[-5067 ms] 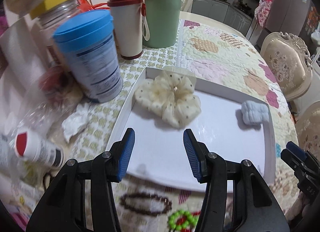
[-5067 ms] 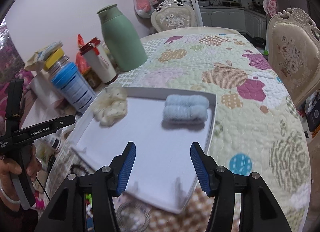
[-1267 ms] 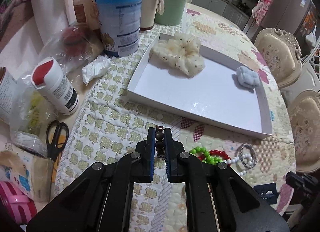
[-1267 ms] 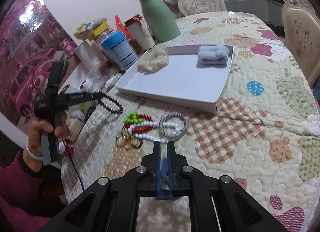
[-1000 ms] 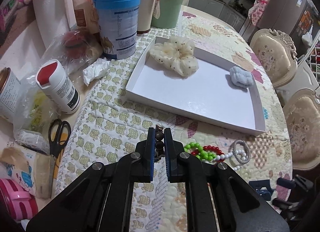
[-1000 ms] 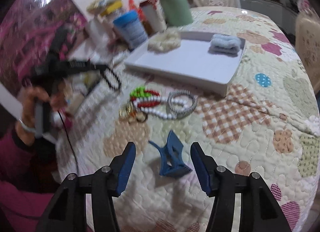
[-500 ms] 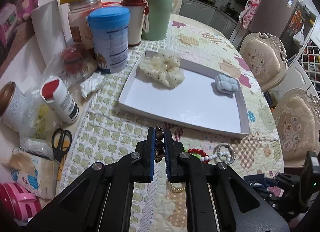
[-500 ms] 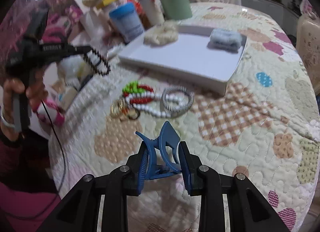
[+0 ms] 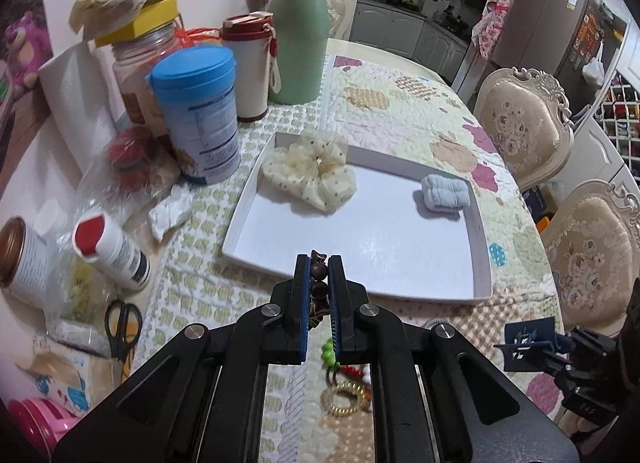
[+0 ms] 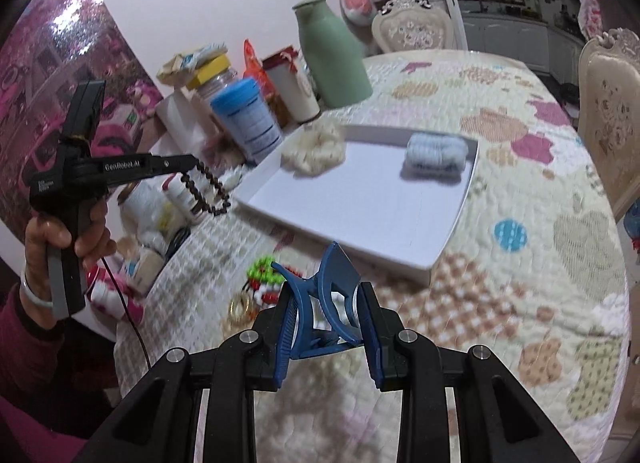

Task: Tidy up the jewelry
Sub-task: 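Carry the claw clip and bead bracelet into the tray and release both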

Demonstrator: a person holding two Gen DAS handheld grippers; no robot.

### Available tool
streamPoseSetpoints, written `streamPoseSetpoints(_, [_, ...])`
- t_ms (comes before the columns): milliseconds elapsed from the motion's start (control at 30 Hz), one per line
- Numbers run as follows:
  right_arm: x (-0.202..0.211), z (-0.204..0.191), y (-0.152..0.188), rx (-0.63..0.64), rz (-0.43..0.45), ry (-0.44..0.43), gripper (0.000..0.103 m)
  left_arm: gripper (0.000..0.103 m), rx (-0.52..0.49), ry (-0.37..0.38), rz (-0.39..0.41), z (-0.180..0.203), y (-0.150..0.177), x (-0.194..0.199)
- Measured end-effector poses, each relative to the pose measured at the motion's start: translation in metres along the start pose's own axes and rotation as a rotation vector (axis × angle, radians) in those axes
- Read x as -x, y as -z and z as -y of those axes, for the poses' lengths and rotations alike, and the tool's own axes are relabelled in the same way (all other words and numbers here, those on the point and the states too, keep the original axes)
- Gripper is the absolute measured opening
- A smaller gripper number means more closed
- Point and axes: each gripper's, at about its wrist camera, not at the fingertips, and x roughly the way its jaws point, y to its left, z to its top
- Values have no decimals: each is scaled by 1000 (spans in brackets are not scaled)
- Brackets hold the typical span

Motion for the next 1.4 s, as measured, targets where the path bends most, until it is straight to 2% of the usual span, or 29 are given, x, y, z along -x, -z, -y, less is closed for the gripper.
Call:
streamPoseSetpoints(367, [-13,26,-44,-18,45,34,29,7,-12,-25,-12,19,-33,-38])
streamPoseSetpoints(900, [-76,59,-75,-55,-18,61,29,7,0,-50,-80,17,-53,-102])
streamPoseSetpoints(1133, [-107,92,-85,-178,-56,-47,29,7,42,-91,-116,-4,-57,-131])
streamPoseSetpoints(1267, [-122,109,-86,-231,-74,-64,29,7,73,-120,-135,-19,-55,-143])
streamPoseSetpoints(1400, [-132,131,-89,-321,-57,-130,29,7,99,-152,-152,-34,-52,-153])
